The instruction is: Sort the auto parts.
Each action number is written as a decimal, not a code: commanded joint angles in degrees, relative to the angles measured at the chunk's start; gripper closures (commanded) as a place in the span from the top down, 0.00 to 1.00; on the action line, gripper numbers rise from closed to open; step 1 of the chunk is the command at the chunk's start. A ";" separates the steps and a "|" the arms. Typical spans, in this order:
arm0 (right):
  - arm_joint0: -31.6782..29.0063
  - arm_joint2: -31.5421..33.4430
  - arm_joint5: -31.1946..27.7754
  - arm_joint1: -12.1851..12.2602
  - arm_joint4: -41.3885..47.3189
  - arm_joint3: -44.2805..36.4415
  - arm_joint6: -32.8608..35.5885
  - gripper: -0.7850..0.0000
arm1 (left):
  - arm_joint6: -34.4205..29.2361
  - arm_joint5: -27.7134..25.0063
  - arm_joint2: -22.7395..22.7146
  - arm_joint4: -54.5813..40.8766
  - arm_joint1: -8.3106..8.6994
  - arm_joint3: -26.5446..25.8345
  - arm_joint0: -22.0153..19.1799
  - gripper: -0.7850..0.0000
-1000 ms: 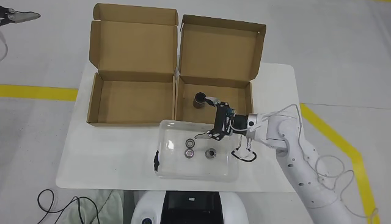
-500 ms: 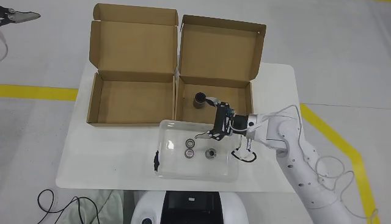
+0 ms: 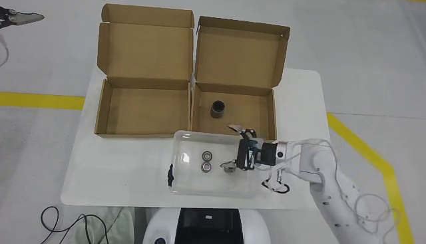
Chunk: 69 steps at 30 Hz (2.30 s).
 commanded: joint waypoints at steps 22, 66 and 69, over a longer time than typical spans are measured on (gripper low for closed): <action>-6.51 -1.70 4.60 1.71 -4.74 1.24 9.30 0.67 | 0.00 0.00 0.00 0.00 0.00 0.00 0.00 1.00; 2.85 -11.78 7.45 1.49 -0.42 12.00 14.39 0.00 | 0.00 0.00 0.00 0.00 0.00 0.00 0.00 1.00; 2.69 -11.58 7.72 1.67 -0.41 11.15 14.19 0.00 | 0.00 0.00 0.00 0.00 0.00 0.00 0.00 1.00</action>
